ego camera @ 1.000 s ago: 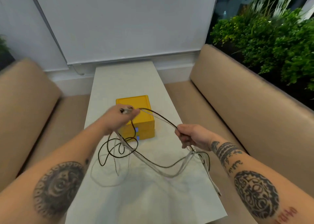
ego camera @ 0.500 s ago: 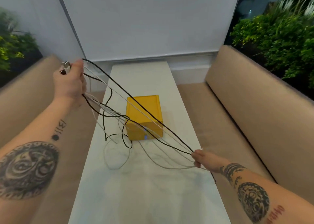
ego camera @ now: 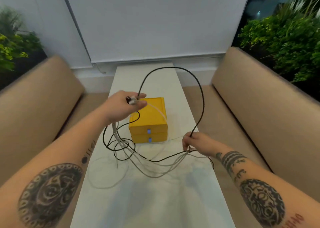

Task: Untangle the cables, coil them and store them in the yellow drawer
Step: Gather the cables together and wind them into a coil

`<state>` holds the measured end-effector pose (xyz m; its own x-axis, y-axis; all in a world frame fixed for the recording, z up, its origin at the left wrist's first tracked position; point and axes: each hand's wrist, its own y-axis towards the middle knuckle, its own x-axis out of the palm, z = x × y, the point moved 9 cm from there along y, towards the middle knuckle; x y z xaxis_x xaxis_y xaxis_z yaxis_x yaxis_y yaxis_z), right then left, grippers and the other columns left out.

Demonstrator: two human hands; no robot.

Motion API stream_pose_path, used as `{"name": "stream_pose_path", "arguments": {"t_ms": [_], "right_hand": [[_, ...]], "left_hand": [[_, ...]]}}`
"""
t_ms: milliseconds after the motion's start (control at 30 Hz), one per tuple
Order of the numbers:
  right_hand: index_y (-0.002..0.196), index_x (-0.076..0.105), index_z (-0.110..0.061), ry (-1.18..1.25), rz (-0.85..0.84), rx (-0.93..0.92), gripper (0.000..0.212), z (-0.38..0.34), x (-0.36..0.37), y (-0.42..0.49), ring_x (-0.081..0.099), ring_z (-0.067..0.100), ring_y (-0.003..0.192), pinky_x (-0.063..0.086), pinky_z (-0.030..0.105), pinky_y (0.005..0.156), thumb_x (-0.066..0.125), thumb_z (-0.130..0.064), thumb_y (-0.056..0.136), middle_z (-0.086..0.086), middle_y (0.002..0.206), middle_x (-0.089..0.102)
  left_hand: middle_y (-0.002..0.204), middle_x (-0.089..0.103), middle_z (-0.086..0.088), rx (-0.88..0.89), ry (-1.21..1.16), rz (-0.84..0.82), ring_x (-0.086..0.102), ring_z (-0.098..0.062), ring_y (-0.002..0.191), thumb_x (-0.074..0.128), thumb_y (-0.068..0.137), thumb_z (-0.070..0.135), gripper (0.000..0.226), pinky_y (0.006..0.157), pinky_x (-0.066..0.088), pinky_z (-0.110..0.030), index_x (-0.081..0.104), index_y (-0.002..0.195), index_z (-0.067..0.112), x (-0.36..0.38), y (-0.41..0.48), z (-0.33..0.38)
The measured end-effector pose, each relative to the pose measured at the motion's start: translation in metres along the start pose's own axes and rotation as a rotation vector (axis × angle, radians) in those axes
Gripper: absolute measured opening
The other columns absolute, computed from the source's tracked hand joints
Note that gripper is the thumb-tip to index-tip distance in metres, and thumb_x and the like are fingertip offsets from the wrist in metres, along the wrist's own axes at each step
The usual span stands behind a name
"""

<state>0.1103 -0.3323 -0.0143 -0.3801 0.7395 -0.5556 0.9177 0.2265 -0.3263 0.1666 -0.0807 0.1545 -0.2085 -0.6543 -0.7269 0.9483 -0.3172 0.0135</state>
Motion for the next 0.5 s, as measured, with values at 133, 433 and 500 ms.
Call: {"name": "stream_pose_path", "arguments": {"t_ms": [133,433,500], "right_hand": [[0.082,0.061,-0.022,0.221,0.15,0.055,0.029,0.014,-0.014,-0.003,0.05,0.016,0.058,0.042,0.037,0.061,0.045,-0.037,0.101,-0.003,0.063,0.054],[0.09,0.068,-0.015,0.151,0.004,0.165,0.022,0.0,0.004,-0.022,0.035,0.014,0.051,0.029,0.029,0.048,0.053,-0.03,0.096,-0.005,0.062,0.045],[0.088,0.068,-0.017,0.114,0.03,0.195,0.022,0.001,0.003,-0.024,0.036,0.015,0.052,0.031,0.028,0.047,0.052,-0.032,0.094,-0.003,0.066,0.046]], "left_hand": [[0.107,0.056,0.009,0.058,-0.007,0.151,0.054,-0.009,0.099,0.063,0.094,0.045,0.061,0.073,0.04,-0.01,0.04,0.151,0.035,0.014,-0.006,0.017],[0.111,0.069,0.001,0.143,0.04,0.202,0.063,-0.021,0.106,0.059,0.094,0.053,0.076,0.076,0.049,-0.031,0.024,0.156,0.027,0.065,-0.01,0.064],[0.096,0.068,0.008,0.179,-0.1,0.312,0.066,-0.02,0.096,0.06,0.093,0.052,0.052,0.074,0.052,-0.033,0.046,0.135,0.025,0.061,-0.014,0.068]]}}
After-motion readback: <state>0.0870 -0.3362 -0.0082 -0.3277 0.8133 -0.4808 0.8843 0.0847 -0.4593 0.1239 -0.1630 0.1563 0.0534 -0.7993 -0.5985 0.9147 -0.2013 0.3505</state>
